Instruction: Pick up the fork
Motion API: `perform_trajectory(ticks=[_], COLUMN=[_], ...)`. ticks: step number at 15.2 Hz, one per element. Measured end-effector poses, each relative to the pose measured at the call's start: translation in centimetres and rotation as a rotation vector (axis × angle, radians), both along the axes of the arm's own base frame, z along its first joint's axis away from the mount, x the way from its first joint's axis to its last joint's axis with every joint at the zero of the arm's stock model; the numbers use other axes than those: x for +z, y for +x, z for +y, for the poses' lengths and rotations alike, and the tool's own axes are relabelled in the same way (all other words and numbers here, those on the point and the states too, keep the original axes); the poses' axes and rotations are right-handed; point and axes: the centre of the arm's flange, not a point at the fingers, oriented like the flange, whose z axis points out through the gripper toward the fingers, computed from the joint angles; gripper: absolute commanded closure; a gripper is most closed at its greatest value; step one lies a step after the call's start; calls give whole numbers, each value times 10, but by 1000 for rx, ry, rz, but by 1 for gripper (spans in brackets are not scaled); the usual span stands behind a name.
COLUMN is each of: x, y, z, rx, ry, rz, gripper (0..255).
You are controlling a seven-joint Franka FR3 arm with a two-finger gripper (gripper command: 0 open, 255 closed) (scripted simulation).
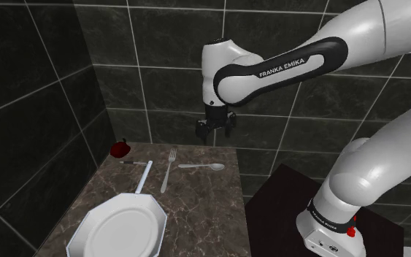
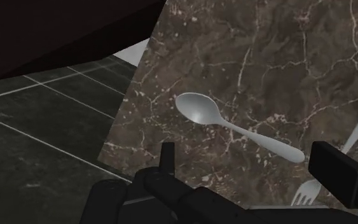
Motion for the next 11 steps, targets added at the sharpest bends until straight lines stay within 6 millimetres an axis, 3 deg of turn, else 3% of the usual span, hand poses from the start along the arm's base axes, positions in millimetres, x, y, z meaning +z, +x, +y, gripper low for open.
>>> perform_trajectory(ticks=[11], x=[-78], y=[98], z=[54], rx=[-284], ry=[22], rz=[-57], gripper=[0])
